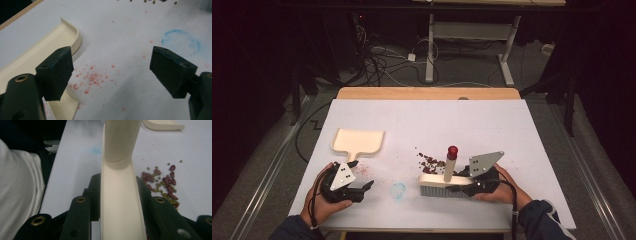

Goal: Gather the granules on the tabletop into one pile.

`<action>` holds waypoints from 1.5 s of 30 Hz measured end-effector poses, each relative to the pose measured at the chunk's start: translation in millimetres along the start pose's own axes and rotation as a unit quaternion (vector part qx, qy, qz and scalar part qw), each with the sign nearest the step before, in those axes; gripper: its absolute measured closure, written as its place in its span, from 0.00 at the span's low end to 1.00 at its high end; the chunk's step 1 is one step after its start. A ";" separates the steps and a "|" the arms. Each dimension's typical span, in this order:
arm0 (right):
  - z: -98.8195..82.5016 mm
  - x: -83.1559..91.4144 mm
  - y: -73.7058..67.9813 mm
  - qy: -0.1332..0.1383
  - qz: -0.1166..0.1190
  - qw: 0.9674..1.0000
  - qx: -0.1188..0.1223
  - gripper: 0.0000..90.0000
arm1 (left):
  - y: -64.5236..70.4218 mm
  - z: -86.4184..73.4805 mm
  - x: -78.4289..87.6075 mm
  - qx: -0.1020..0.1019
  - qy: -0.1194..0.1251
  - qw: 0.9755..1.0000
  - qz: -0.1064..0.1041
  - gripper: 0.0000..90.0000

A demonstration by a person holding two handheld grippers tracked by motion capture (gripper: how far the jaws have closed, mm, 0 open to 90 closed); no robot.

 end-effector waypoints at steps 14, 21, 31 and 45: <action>17.0 -11.4 34.7 0.012 -0.037 0.999 -0.009 0.75 | 3.5 0.8 -1.8 -0.005 -0.001 1.000 -0.010 0.20; 29.2 9.5 34.3 0.042 -0.079 0.996 -0.019 0.75 | 2.9 0.7 -0.1 -0.005 0.000 1.000 -0.008 0.20; 16.0 44.5 34.7 0.046 -0.291 0.946 -0.134 0.75 | 1.3 0.4 4.7 -0.002 0.004 1.000 0.000 0.20; -2.4 -1.8 21.5 0.006 -0.409 0.890 -0.202 0.75 | 3.1 2.4 3.5 0.000 0.007 1.000 -0.006 0.20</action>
Point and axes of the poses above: each handheld gripper's, and its own axes: x roughly backward along the jaws, z roughly out of its top, y roughly to its right, the point moved 8 cm from there along -x, roughly forward along the jaws, and after that the axes turned 6 degrees about z, right-handed, at the moved point
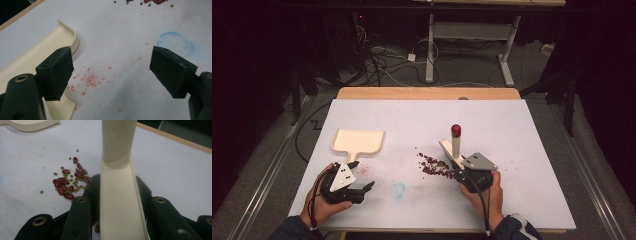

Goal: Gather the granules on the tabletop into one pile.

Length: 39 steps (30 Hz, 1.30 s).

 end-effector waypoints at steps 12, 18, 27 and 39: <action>25.7 -25.8 -16.3 0.036 -0.027 0.999 -0.009 0.75 | -0.3 0.6 -1.2 -0.004 0.000 1.000 0.000 0.20; 38.2 -17.8 -5.0 0.058 -0.033 0.998 0.001 0.75 | -2.2 0.8 0.4 0.000 0.004 1.000 0.003 0.20; 65.5 -53.2 12.6 0.058 0.106 0.990 0.066 0.75 | -4.1 1.4 -3.4 0.001 0.000 1.000 0.001 0.20; 74.7 -105.7 6.8 0.034 0.178 0.977 0.117 0.75 | -3.6 -2.3 -8.0 0.004 -0.007 1.000 -0.008 0.21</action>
Point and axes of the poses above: each handheld gripper's, and its own axes: x roughly backward along the jaws, z roughly out of its top, y roughly to its right, the point moved 8 cm from there along -x, roughly forward along the jaws, and after that the axes turned 6 degrees about z, right-handed, at the moved point
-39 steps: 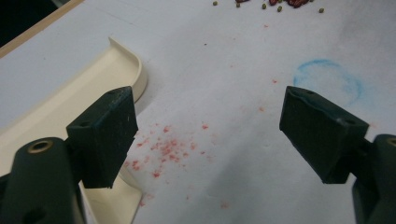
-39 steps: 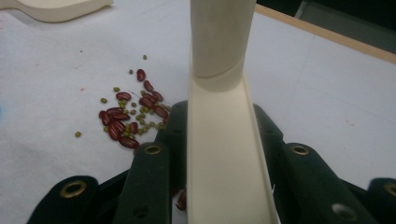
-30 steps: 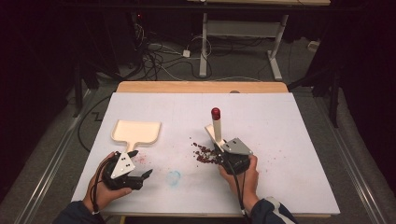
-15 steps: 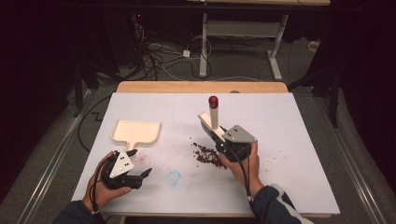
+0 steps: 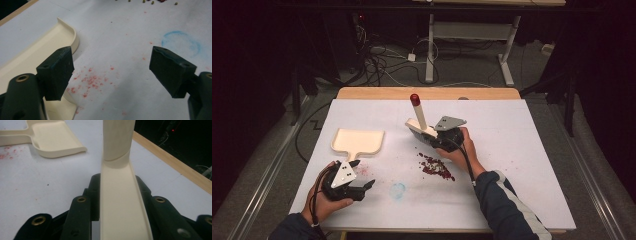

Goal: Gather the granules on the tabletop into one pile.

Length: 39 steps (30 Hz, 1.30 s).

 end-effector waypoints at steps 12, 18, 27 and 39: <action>-13.4 17.5 -26.3 0.003 0.104 0.993 0.055 0.75 | 4.4 0.6 -1.8 -0.013 -0.005 1.000 -0.001 0.21; -21.0 40.7 -24.6 0.000 0.104 0.992 0.071 0.75 | 5.0 0.1 -1.7 -0.012 -0.007 1.000 -0.002 0.21; -19.1 64.8 -14.6 0.024 0.078 0.996 0.033 0.75 | 5.8 2.0 -1.4 -0.009 -0.006 1.000 0.001 0.21; 20.2 19.4 -52.5 -0.003 0.086 0.996 0.029 0.75 | 3.9 0.8 -1.6 -0.008 -0.004 1.000 0.000 0.21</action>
Point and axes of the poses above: each handheld gripper's, and its own axes: x roughly backward along the jaws, z roughly out of its top, y roughly to its right, the point moved 8 cm from there along -x, roughly forward along the jaws, and after that the axes turned 6 degrees about z, right-handed, at the moved point
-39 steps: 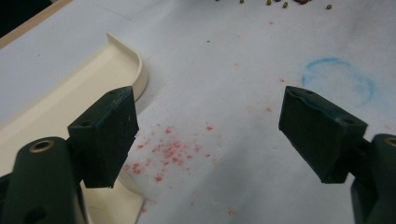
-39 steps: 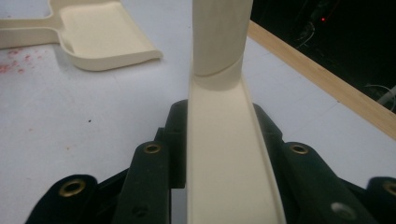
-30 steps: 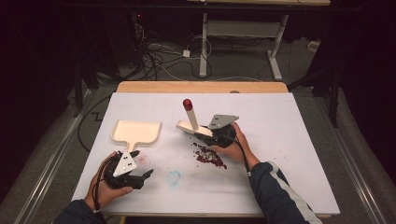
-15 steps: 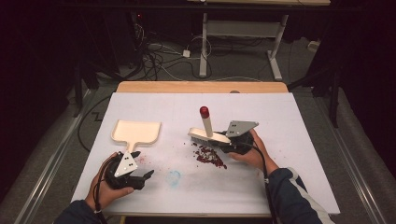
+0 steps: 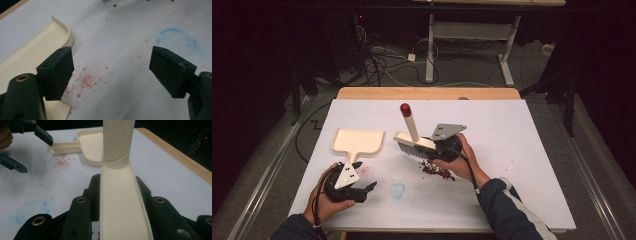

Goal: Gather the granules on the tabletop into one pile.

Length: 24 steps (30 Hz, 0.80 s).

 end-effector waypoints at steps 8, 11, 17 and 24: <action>-13.7 0.1 5.5 -0.038 -0.016 0.999 -0.018 0.75 | 0.4 -0.3 0.5 0.001 0.001 1.000 -0.002 0.21; -22.4 16.3 9.8 -0.046 -0.026 0.998 -0.031 0.75 | 0.9 -0.2 0.4 0.000 -0.001 1.000 -0.002 0.21; -39.6 50.4 10.2 -0.054 -0.043 0.997 -0.045 0.75 | 3.7 0.7 -1.5 -0.003 -0.006 1.000 -0.005 0.21; -38.9 78.1 4.4 -0.045 -0.057 0.997 -0.038 0.75 | 5.4 1.5 -1.9 -0.008 -0.009 1.000 -0.007 0.21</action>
Point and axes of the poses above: each handheld gripper's, and its own axes: x roughly backward along the jaws, z roughly out of its top, y roughly to its right, the point moved 8 cm from there along -x, roughly forward along the jaws, and after that the axes turned 6 degrees about z, right-handed, at the moved point
